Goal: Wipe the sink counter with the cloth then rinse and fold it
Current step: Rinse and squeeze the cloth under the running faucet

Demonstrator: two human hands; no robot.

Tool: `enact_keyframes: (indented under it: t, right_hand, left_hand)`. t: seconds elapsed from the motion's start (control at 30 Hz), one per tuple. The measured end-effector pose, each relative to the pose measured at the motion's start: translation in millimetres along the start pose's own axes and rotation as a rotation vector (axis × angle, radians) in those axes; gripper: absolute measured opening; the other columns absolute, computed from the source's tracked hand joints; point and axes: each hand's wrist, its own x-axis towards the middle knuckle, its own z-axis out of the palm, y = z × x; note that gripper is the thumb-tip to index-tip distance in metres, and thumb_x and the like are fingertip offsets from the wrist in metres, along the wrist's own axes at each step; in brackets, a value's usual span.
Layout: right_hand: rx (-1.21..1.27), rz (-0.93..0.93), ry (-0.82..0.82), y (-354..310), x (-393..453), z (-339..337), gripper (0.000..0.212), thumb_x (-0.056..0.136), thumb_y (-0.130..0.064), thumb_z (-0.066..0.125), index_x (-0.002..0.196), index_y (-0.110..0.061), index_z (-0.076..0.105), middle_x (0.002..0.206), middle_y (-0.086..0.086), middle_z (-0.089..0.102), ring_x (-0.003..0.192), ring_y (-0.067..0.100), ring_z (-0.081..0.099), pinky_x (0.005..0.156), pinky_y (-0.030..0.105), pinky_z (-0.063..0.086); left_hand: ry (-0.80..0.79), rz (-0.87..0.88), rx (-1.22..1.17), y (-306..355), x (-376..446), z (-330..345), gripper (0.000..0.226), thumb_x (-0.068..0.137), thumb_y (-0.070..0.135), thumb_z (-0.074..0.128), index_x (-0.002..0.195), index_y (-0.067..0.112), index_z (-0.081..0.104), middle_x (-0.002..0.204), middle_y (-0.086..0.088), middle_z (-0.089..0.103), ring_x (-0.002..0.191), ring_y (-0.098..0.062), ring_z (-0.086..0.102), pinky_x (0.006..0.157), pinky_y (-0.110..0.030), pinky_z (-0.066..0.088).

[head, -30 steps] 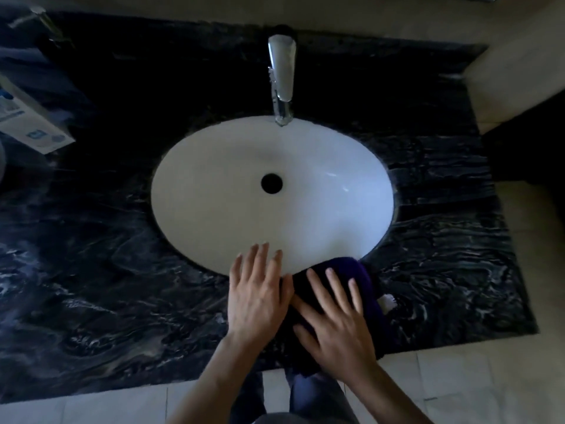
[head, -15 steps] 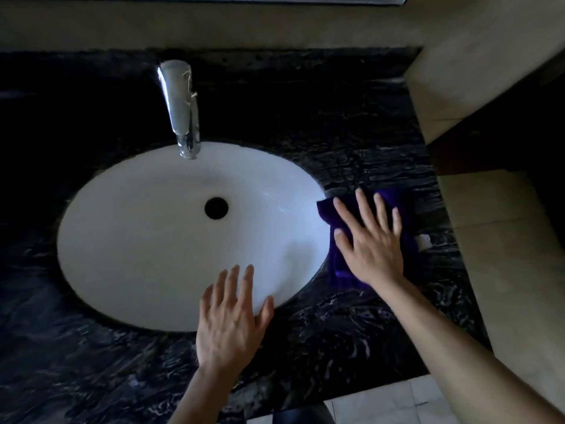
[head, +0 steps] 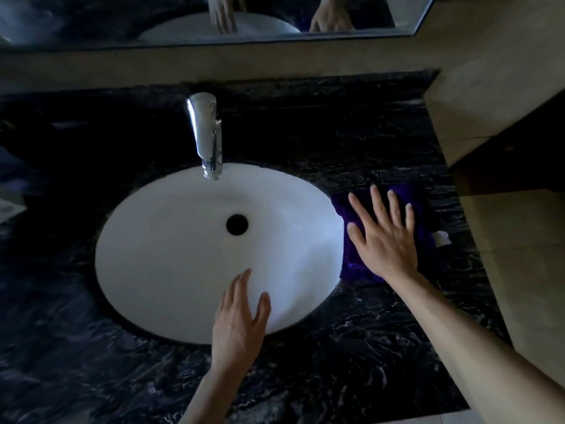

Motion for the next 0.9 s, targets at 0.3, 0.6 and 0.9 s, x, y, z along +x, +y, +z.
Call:
enact_keyframes:
  t: [0.3, 0.6, 0.9]
  right_hand:
    - [0.005, 0.008, -0.029, 0, 0, -5, 0.064, 0.098, -0.061, 0.02, 0.159, -0.042, 0.013, 0.17, 0.004, 0.012, 0.156, 0.033, 0.013, 0.123, 0.058, 0.014]
    - [0.014, 0.014, -0.042, 0, 0, -8, 0.065, 0.097, -0.064, 0.014, 0.158, -0.042, 0.016, 0.17, 0.001, 0.012, 0.155, 0.031, 0.016, 0.122, 0.056, 0.016]
    - [0.01, 0.032, -0.058, 0, 0, -9, 0.065, 0.097, -0.065, 0.012, 0.158, -0.043, 0.016, 0.17, -0.002, 0.011, 0.156, 0.028, 0.015, 0.123, 0.054, 0.016]
  left_hand:
    - [0.262, -0.182, -1.0, 70, 149, -117, 0.03, 0.103, 0.037, 0.049, 0.101, 0.01, 0.061, 0.081, -0.012, 0.068, 0.058, -0.018, 0.064, 0.047, -0.025, 0.047]
    - [0.14, -0.225, -1.129, 73, 173, -122, 0.036, 0.106, 0.026, 0.046, 0.086, 0.0, 0.063, 0.061, -0.006, 0.067, 0.042, -0.014, 0.053, 0.04, -0.022, 0.035]
    - [0.106, -0.199, -1.195, 76, 171, -136, 0.036, 0.106, 0.018, 0.046, 0.074, 0.004, 0.058, 0.052, -0.002, 0.058, 0.04, -0.011, 0.042, 0.036, -0.019, 0.025]
